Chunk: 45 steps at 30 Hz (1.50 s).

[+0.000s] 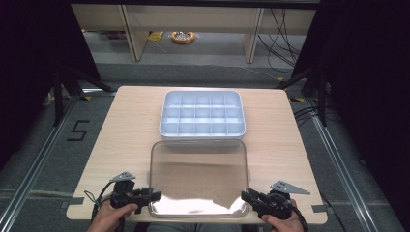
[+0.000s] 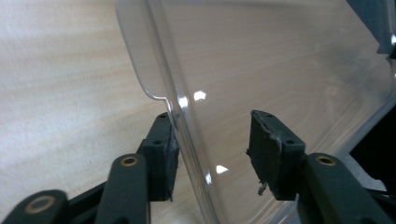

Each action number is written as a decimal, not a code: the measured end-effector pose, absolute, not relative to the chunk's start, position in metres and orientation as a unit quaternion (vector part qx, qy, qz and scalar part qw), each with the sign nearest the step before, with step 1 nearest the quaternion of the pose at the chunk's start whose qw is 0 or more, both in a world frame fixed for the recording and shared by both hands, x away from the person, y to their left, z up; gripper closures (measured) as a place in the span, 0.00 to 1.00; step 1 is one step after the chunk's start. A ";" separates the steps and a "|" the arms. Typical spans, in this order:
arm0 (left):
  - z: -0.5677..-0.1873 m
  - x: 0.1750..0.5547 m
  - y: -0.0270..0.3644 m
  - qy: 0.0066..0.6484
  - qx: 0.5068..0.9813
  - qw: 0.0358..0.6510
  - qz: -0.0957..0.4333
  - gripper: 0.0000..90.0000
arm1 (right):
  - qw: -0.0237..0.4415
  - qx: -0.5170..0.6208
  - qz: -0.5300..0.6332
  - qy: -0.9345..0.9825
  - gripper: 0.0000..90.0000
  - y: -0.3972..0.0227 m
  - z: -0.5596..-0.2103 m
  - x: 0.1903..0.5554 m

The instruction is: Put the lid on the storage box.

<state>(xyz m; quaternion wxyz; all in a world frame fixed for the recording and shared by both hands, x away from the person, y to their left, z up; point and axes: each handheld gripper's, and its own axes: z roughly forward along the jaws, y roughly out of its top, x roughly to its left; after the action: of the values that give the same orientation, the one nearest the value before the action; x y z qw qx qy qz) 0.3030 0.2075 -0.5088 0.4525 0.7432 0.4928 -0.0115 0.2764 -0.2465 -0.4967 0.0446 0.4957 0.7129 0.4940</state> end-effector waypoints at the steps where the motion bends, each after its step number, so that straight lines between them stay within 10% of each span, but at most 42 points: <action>1: -0.508 0.302 0.207 0.488 0.745 0.455 -0.007 0.62 | 0.047 0.506 0.482 0.714 0.76 -0.248 -0.497 0.277; 45: -0.449 0.367 0.188 0.460 0.750 0.464 0.104 0.69 | 0.127 0.537 0.477 0.685 0.74 -0.238 -0.458 0.352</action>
<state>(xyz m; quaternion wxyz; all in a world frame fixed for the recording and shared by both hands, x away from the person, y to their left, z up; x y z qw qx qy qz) 0.3674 0.1880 -0.4493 0.4637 0.7501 0.4601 0.1035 0.3525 -0.2379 -0.4582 0.1269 0.5366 0.6847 0.4765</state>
